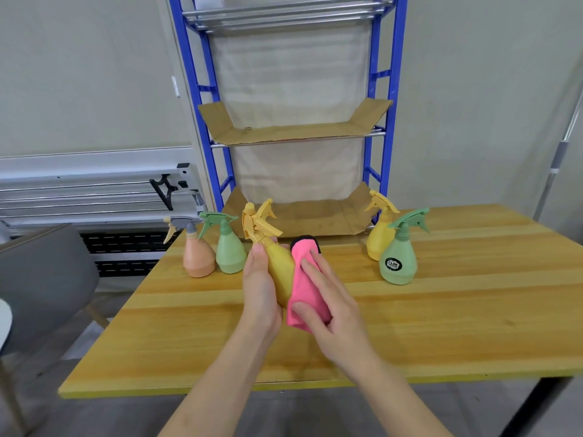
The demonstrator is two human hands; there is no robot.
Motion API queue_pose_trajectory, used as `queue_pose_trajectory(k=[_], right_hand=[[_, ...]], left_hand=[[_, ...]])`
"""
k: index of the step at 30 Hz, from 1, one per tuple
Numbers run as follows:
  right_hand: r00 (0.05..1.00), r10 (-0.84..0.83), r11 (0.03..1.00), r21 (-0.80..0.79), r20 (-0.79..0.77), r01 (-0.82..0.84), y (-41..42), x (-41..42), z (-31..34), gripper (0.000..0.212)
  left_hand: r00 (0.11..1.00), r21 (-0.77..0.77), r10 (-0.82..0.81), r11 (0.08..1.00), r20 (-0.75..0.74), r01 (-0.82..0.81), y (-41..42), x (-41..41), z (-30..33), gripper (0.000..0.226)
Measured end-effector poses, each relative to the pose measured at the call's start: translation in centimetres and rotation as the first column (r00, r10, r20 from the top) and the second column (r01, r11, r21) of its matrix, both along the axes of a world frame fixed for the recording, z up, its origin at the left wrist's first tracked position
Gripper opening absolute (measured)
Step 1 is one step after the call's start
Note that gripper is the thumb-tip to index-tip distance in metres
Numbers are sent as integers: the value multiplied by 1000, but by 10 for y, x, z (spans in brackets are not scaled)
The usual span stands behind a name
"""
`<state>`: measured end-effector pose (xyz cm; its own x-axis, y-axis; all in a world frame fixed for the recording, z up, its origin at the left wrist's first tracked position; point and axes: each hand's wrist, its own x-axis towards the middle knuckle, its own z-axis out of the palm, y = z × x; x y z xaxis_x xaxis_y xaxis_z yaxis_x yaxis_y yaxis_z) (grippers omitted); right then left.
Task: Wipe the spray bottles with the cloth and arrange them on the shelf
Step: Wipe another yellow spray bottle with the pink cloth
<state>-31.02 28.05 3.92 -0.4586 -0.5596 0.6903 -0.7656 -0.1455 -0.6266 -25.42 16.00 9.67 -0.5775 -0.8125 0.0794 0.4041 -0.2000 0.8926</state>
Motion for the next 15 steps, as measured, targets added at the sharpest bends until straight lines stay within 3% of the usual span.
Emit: queue_pose_trajectory(k=[3,5,7,9,11,13,15], right_hand=[[993,-34,999,-26,109,37,-8,8,4,60],[959,-18,999,-36,282,29,-12,14,7,51],[863,68,995,-95,500,-23,-16,17,11,42],[775,127,987,-154,619,-39,-20,16,12,43],[774,128,983,-183,620,-16,-20,16,14,45],[830,97,979,-201,549,19,-21,15,13,46],[880,30,970,-225,475,89,-23,11,12,48]], left_hand=[[998,-103,53,993,24,-50,4,1,3,40],[998,-156,60,986,-4,-60,5,2,2,46],[998,-191,57,980,-16,-59,6,2,2,51],[998,-202,46,978,-42,-54,10,1,3,47],[997,-191,43,980,-58,-53,15,-1,4,47],[1000,-198,9,980,-12,-11,17,-4,5,57],[999,-242,-19,970,39,28,18,-6,6,48]])
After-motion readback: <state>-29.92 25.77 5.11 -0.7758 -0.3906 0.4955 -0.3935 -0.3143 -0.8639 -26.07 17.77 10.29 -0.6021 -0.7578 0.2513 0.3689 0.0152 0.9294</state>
